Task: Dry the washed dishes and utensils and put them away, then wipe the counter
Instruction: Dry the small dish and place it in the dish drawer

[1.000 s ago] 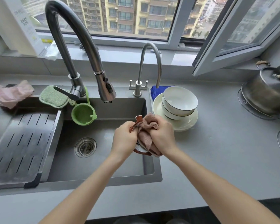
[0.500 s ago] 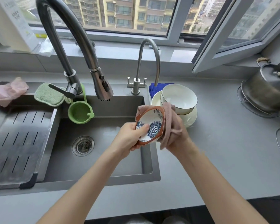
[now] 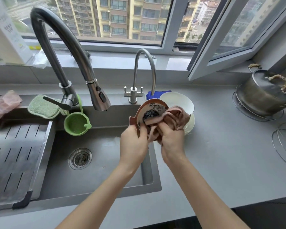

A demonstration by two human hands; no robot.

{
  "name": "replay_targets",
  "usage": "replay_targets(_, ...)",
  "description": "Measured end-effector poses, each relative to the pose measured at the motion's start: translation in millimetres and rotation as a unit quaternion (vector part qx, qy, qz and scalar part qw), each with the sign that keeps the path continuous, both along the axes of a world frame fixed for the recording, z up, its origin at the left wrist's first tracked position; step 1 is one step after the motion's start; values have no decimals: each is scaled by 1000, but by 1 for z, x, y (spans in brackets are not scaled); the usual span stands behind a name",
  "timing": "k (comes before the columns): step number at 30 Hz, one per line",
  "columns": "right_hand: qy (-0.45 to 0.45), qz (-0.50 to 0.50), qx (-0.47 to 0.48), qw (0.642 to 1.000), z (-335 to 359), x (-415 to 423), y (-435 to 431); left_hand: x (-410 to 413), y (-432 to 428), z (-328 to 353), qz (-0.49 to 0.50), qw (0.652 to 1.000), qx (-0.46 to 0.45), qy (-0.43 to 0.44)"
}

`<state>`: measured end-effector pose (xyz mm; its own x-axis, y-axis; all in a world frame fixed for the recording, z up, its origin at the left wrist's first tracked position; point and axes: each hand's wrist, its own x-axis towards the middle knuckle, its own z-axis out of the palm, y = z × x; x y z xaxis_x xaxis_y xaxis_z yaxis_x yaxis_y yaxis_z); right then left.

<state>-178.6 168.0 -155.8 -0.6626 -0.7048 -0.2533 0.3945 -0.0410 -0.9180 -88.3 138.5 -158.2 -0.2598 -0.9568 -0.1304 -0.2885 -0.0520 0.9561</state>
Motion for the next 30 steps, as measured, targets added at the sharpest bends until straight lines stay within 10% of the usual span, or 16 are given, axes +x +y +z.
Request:
replay_targets(3,123,1,66,990,3,-25,7,34,0,13,-146,978,57,-136)
replay_targets(5,218,34,118,968,12,-36,19,50,-9,20,-128,947,-133,-263)
replay_targets(11,512,220,127,821,49,-33,29,23,-28,20,-308,887,-321,-126)
replay_targets(20,190,-53,48,979,40,-11,49,-9,-1,17,-136,922,-360,-31)
replay_targets(26,-124,-262,36,956,5,11,59,-47,50,5,35,982,-183,19)
replay_targets(30,-55,-217,71,972,16,-12,100,-51,83,-2,-38,992,-120,1)
